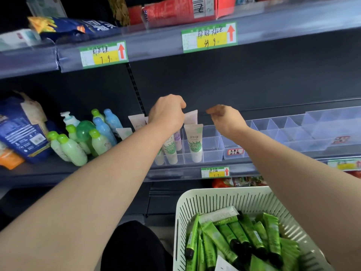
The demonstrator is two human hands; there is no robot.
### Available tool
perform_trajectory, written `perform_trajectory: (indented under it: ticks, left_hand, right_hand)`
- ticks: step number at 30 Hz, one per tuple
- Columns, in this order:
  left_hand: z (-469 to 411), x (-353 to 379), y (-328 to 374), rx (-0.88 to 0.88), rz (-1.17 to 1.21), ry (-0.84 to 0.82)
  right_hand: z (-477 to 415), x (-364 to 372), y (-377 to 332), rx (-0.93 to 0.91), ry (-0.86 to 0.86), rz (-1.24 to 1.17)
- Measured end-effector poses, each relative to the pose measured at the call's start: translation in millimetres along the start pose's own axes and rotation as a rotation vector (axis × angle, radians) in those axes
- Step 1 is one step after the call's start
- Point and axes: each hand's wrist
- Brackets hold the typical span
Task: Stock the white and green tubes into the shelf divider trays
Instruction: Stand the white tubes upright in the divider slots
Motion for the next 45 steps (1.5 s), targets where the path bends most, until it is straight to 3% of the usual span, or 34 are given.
perform_trajectory:
  ticks: [10, 22, 27, 36, 40, 45]
  left_hand:
    - [78, 31, 32, 0.115, 0.051, -0.074]
    - [150, 163, 2, 0.047, -0.008, -0.522]
    - [167, 202, -16, 0.010, -0.031, -0.674]
    - [170, 237, -40, -0.015, 0.020, -0.725]
    - [172, 246, -43, -0.038, 0.065, -0.758]
    - [175, 251, -44, -0.045, 0.082, -0.763]
  right_hand:
    - [94, 4, 40, -0.017, -0.091, 0.286]
    - [154, 64, 153, 0.200, -0.409, 0.389]
    - [157, 101, 187, 0.312, -0.446, 0.355]
    - [146, 147, 212, 0.423, -0.464, 0.237]
    - [145, 152, 215, 0.494, -0.580, 0.232]
    - [150, 165, 208, 0.609, -0.648, 0.375]
Point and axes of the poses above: each hand's wrist, its own z-axis away from the middle knuckle, its own x-axis out of the palm, y = z × x, and after that the axes turned 7 degrees about -y, right-handed
